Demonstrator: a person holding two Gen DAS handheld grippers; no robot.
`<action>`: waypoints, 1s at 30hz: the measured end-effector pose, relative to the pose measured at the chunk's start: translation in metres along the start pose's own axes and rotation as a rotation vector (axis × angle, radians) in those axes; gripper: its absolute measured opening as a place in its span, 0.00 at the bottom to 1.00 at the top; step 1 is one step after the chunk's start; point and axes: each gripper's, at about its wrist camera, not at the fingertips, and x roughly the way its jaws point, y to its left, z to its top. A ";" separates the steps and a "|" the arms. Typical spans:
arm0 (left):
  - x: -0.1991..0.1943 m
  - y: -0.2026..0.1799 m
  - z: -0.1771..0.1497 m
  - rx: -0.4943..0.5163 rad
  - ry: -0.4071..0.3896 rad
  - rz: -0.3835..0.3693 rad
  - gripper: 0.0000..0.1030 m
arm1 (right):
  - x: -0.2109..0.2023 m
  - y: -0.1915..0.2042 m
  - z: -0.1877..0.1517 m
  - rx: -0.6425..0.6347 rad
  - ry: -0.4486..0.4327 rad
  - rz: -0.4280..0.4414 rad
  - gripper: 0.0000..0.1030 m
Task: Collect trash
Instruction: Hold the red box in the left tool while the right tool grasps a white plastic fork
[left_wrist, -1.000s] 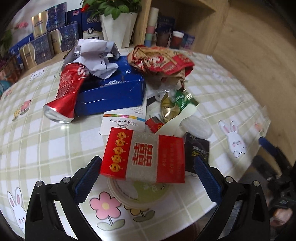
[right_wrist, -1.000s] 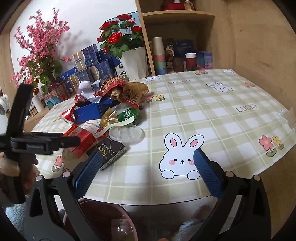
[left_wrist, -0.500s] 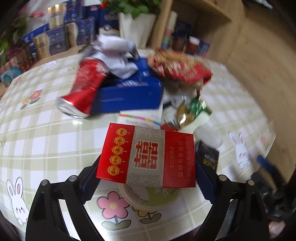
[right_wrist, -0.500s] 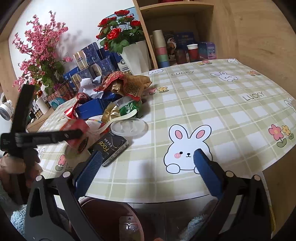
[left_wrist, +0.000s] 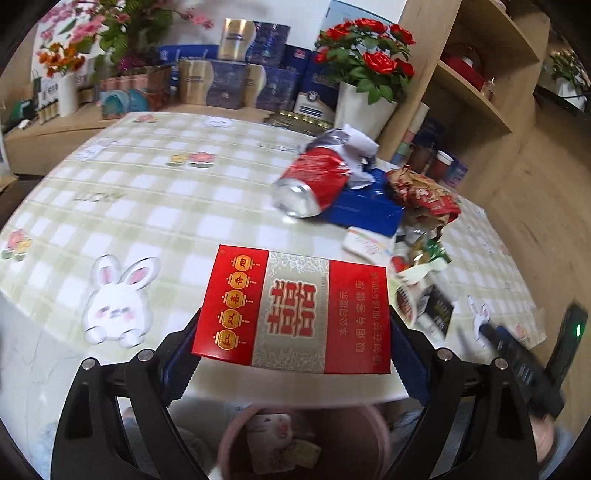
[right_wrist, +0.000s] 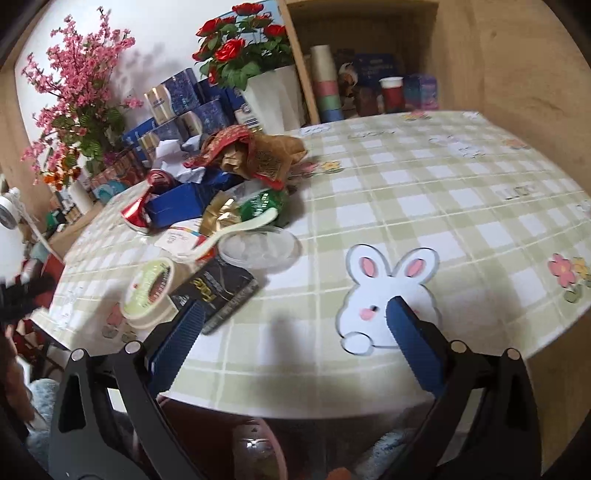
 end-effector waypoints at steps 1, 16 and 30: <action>-0.006 0.004 -0.004 0.010 -0.005 0.008 0.85 | 0.004 0.001 0.006 -0.005 0.003 0.008 0.95; -0.022 0.021 -0.025 -0.058 -0.020 -0.038 0.86 | 0.059 0.020 0.053 0.056 0.131 0.038 0.87; -0.013 0.025 -0.036 -0.072 -0.005 -0.085 0.86 | 0.100 0.021 0.066 0.103 0.198 0.060 0.49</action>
